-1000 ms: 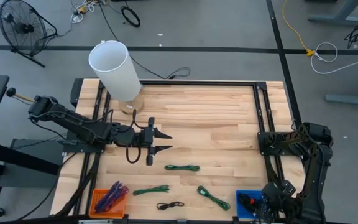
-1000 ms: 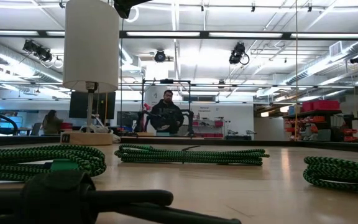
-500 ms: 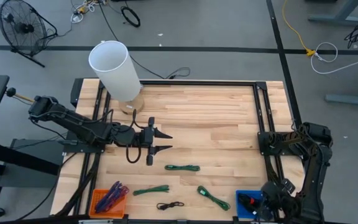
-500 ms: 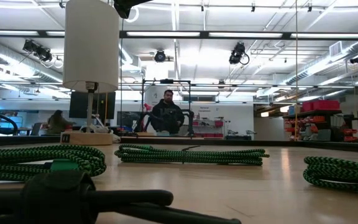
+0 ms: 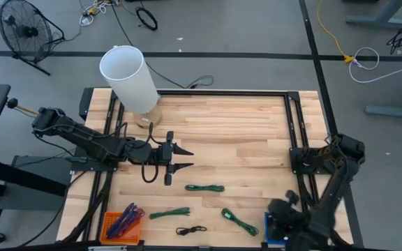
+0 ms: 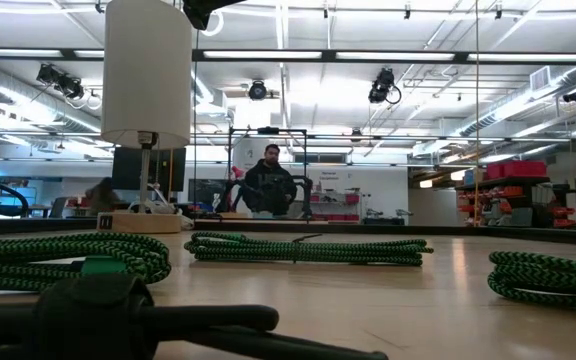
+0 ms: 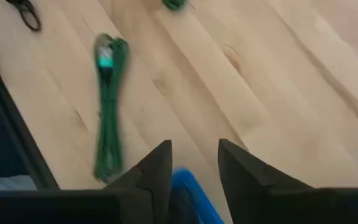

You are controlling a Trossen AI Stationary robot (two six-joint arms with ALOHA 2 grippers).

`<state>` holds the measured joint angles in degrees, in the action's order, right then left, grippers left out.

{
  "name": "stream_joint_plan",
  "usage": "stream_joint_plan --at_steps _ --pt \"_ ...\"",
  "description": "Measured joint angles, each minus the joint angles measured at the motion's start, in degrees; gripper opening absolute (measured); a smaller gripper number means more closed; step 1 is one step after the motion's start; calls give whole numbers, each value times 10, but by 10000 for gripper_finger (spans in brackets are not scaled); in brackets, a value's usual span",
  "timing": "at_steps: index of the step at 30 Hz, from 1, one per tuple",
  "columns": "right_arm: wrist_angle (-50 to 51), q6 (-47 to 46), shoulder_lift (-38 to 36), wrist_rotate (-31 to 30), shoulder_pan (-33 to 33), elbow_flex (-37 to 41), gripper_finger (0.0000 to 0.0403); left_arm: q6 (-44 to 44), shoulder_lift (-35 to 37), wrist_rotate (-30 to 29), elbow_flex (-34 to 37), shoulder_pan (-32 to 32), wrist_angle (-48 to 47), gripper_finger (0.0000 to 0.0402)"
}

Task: Pick & Place USB Port
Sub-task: Put the right green patterned charger cable into the orange bin

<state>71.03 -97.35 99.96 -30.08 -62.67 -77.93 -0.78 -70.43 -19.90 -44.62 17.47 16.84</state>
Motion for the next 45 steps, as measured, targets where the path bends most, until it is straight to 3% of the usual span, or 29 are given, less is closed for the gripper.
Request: stream_joint_plan --at_steps 6,13,20,32,40,45 --pt "-102 122 0 37 79 0 136 0 0 0 0 0 0 163" --pt "-166 226 26 59 121 0 162 0 0 0 0 0 0 163" --pt "-184 238 74 133 149 0 196 0 0 0 0 0 0 163" --pt "-256 279 122 181 177 0 240 0 0 0 0 0 0 163" --pt "-295 326 152 190 186 0 239 0 0 0 0 0 -1 163" --pt "-316 376 160 225 193 0 215 0 0 0 0 0 -1 163"
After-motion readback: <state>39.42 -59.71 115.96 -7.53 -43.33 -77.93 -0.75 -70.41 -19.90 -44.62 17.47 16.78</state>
